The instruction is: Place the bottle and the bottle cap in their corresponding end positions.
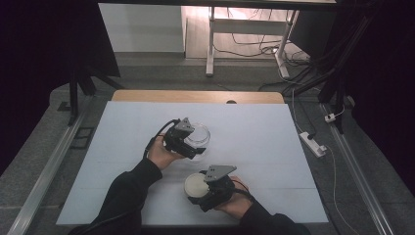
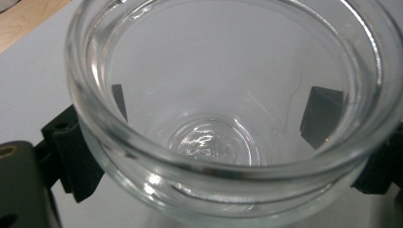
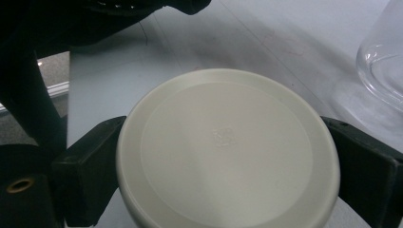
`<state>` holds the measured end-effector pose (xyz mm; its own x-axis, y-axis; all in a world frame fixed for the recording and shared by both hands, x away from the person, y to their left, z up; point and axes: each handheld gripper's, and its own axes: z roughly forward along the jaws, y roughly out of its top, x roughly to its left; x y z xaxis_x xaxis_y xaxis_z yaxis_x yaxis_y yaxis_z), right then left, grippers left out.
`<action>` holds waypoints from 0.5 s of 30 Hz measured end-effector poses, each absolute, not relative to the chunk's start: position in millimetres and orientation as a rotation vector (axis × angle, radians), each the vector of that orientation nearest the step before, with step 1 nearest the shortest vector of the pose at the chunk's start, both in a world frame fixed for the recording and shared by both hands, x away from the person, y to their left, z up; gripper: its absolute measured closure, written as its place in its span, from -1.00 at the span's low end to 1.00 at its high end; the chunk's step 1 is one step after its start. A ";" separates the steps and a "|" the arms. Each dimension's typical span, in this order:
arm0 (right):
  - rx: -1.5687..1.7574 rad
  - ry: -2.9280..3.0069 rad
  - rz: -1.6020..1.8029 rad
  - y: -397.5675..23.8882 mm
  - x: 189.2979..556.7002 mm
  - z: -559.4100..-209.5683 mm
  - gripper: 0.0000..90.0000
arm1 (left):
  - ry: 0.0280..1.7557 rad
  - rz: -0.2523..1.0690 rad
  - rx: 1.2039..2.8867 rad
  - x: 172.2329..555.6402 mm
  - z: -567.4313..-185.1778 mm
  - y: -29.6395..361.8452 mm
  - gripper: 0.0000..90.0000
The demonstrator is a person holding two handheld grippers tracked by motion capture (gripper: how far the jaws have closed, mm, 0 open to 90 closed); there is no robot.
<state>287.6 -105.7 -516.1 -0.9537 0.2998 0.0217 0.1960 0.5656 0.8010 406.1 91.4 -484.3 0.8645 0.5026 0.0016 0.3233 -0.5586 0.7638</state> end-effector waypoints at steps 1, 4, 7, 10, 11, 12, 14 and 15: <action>0.423 2.676 1.339 -105.3 288.6 -517.3 -0.83 | 0.596 0.281 2.210 406.6 -484.9 91.5 -0.83; 0.425 2.682 1.325 -103.9 291.5 -521.2 -0.83 | 0.604 0.277 2.204 408.6 -487.3 92.2 -0.83; 0.423 2.686 1.305 -102.2 293.5 -524.5 -0.83 | 0.614 0.274 2.198 410.4 -489.8 92.0 -0.83; 0.427 2.686 1.292 -101.1 296.1 -527.2 -0.83 | 0.621 0.272 2.194 411.9 -492.0 91.8 -0.83; 0.432 2.684 1.289 -100.6 296.8 -528.3 -0.83 | 0.622 0.274 2.195 412.3 -492.6 91.7 -0.83; 0.431 2.685 1.283 -100.4 297.7 -529.2 -0.83 | 0.622 0.275 2.197 412.7 -493.1 91.7 -0.83; 0.428 2.687 1.276 -99.9 299.3 -531.2 -0.83 | 0.625 0.275 2.194 413.2 -494.7 91.2 -0.83; 0.433 2.690 1.271 -99.6 299.9 -532.2 -0.83 | 0.624 0.278 2.196 413.5 -495.3 91.0 -0.83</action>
<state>299.9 -99.6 -532.2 -0.9495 0.3137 0.0007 0.1998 0.6031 0.7722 413.5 91.0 -495.3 0.8530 0.5219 -0.0105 0.3419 -0.5434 0.7667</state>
